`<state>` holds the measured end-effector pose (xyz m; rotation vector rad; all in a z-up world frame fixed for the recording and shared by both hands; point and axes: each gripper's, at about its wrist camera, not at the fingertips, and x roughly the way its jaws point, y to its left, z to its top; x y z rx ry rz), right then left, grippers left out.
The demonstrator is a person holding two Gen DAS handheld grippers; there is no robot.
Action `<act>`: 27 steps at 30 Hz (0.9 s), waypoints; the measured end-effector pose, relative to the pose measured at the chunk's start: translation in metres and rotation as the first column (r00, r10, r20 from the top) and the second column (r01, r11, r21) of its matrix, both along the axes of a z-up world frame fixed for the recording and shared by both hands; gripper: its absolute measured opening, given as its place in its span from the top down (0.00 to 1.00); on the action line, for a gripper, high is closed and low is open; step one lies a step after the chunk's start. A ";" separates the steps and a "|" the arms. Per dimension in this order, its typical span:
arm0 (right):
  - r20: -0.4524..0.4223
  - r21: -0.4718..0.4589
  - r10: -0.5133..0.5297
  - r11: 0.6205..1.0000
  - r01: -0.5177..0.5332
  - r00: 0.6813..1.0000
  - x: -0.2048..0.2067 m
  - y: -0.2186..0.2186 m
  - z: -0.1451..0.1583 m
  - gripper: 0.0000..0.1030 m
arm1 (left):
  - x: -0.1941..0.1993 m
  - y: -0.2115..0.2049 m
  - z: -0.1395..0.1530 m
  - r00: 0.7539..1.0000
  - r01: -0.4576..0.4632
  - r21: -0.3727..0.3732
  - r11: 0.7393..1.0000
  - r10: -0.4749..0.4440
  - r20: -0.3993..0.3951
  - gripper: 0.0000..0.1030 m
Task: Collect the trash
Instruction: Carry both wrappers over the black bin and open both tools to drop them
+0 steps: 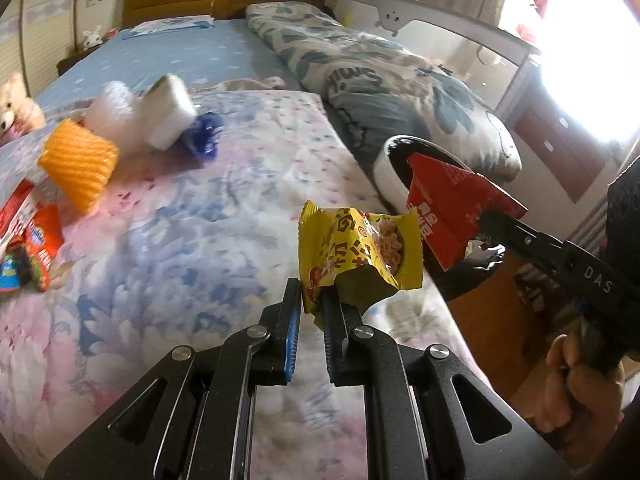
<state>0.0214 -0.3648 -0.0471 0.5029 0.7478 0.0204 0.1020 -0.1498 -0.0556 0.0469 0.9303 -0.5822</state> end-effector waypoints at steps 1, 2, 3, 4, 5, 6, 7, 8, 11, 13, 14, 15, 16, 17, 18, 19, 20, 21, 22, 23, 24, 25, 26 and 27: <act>0.000 -0.004 -0.006 1.000 0.006 1.000 -0.003 -0.004 0.001 0.90 | 0.000 -0.004 0.001 1.000 0.008 0.003 1.000 -0.008 0.003 0.91; -0.001 -0.009 -0.015 1.000 0.015 1.000 -0.005 -0.007 0.001 0.90 | 0.000 -0.009 0.002 1.000 0.015 0.005 1.000 -0.015 0.005 0.91; -0.003 -0.016 -0.026 1.000 0.026 1.000 -0.008 -0.012 0.001 0.89 | 0.000 -0.012 0.002 1.000 0.021 0.006 1.000 -0.021 0.006 0.91; -0.004 -0.021 -0.032 0.999 0.032 0.999 -0.009 -0.015 0.001 0.90 | 0.000 -0.016 0.003 1.000 0.028 0.008 1.000 -0.028 0.007 0.91; -0.005 -0.028 -0.042 0.999 0.041 0.999 -0.011 -0.019 0.001 0.90 | 0.000 -0.020 0.003 0.999 0.034 0.009 0.999 -0.034 0.007 0.91; -0.006 -0.032 -0.054 0.998 0.054 0.998 -0.013 -0.025 0.001 0.90 | 0.000 -0.023 0.004 0.999 0.039 0.010 0.999 -0.039 0.007 0.91; -0.008 -0.034 -0.062 0.998 0.061 0.998 -0.014 -0.028 0.002 0.90 | 0.001 -0.027 0.005 0.999 0.047 0.011 0.999 -0.047 0.007 0.91; -0.008 -0.042 -0.076 0.996 0.075 0.997 -0.016 -0.033 0.002 0.90 | 0.001 -0.030 0.005 0.999 0.051 0.013 0.999 -0.051 0.008 0.91; -0.007 -0.056 -0.102 0.993 0.101 0.995 -0.020 -0.045 0.004 0.90 | 0.002 -0.042 0.007 0.998 0.062 0.021 0.998 -0.063 0.013 0.91; -0.008 -0.063 -0.113 0.992 0.112 0.994 -0.021 -0.051 0.004 0.89 | 0.002 -0.052 0.011 0.997 0.073 0.020 0.997 -0.073 0.019 0.91; -0.009 -0.066 -0.119 0.991 0.118 0.993 -0.021 -0.055 0.004 0.90 | 0.002 -0.055 0.012 0.997 0.076 0.021 0.997 -0.076 0.023 0.91; -0.010 -0.069 -0.122 0.990 0.121 0.993 -0.021 -0.058 0.004 0.90 | 0.003 -0.060 0.013 0.996 0.082 0.021 0.996 -0.082 0.026 0.91; -0.011 -0.071 -0.125 0.990 0.124 0.992 -0.020 -0.061 0.004 0.90 | 0.004 -0.064 0.015 0.996 0.088 0.020 0.996 -0.088 0.030 0.91; -0.011 -0.074 -0.129 0.989 0.128 0.992 -0.020 -0.064 0.004 0.90 | 0.005 -0.069 0.017 0.995 0.093 0.021 0.995 -0.094 0.033 0.91; -0.012 -0.076 -0.131 0.989 0.130 0.991 -0.019 -0.066 0.004 0.90 | 0.005 -0.074 0.018 0.994 0.099 0.024 0.995 -0.099 0.037 0.91; -0.014 -0.079 -0.133 0.988 0.131 0.991 -0.017 -0.068 0.003 0.90 | 0.007 -0.080 0.019 0.993 0.106 0.027 0.994 -0.107 0.040 0.91; -0.016 -0.084 -0.136 0.987 0.134 0.991 -0.016 -0.071 0.002 0.90 | 0.008 -0.084 0.020 0.993 0.110 0.029 0.994 -0.111 0.041 0.91; -0.018 -0.086 -0.137 0.987 0.135 0.990 -0.015 -0.074 0.002 0.90 | 0.008 -0.087 0.021 0.992 0.114 0.031 0.993 -0.115 0.043 0.91; -0.020 -0.087 -0.138 0.987 0.136 0.990 -0.014 -0.076 0.002 0.90 | 0.010 -0.092 0.022 0.992 0.119 0.034 0.992 -0.121 0.045 0.91; -0.024 -0.089 -0.141 0.986 0.138 0.990 -0.012 -0.078 0.001 0.90 | 0.012 -0.097 0.022 0.991 0.123 0.038 0.992 -0.125 0.046 0.91; -0.026 -0.092 -0.143 0.986 0.140 0.989 -0.011 -0.080 0.001 0.90 | 0.013 -0.101 0.022 0.991 0.127 0.041 0.991 -0.129 0.045 0.91; -0.028 -0.096 -0.145 0.985 0.141 0.989 -0.010 -0.082 0.001 0.90 | 0.014 -0.105 0.022 0.990 0.132 0.046 0.990 -0.134 0.044 0.91; -0.030 -0.099 -0.146 0.985 0.143 0.989 -0.008 -0.085 0.001 0.90 | 0.016 -0.109 0.022 0.990 0.135 0.050 0.990 -0.137 0.043 0.91; -0.031 -0.101 -0.149 0.984 0.145 0.988 -0.007 -0.088 0.000 0.90 | 0.017 -0.112 0.021 0.989 0.138 0.053 0.989 -0.140 0.042 0.91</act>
